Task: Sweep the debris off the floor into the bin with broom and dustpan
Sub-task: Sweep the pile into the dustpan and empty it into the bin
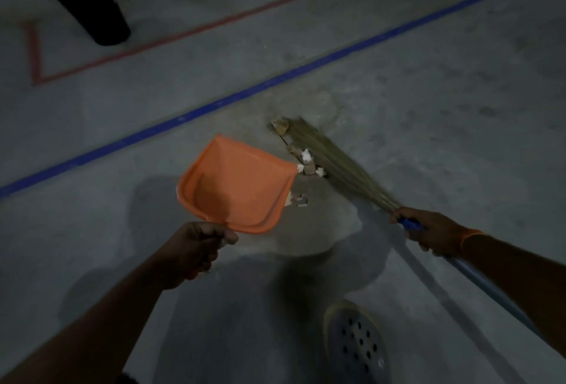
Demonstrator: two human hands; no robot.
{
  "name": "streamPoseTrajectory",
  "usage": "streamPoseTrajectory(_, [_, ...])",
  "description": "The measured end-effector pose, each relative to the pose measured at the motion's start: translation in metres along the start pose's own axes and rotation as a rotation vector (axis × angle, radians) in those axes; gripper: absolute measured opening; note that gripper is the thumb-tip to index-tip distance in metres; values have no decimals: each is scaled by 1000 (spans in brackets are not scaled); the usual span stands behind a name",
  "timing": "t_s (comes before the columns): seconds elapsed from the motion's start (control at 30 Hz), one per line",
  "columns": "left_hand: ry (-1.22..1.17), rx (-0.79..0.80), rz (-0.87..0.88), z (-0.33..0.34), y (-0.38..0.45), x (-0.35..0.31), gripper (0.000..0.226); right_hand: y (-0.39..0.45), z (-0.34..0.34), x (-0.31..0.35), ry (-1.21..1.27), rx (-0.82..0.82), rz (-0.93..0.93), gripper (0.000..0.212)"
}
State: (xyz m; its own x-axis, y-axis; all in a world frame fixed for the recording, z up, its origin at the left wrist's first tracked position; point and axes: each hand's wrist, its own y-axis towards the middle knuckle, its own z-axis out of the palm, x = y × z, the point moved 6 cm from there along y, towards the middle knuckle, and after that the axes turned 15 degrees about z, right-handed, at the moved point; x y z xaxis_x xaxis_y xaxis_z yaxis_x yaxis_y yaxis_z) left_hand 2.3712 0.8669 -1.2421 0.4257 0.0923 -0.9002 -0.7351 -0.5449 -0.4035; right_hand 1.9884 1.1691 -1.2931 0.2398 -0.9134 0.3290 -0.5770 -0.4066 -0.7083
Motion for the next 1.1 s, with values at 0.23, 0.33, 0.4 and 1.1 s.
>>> streamPoseTrajectory(0.23, [3, -32, -54, -44, -34, 48, 22, -7, 48, 17, 10, 7, -46, 43])
streamPoseTrajectory(0.33, [9, -41, -73, -48, -39, 59, 24, -12, 67, 24, 51, 13, -60, 42])
streamPoseTrajectory(0.4, [-4, -34, -73, -48, -40, 61, 25, -15, 79, 29, 81, 26, -70, 41])
streamPoseTrajectory(1.1, [-96, -44, -127, -83, -74, 76, 24, 18, -26, 156, -225, -46, -312, 40])
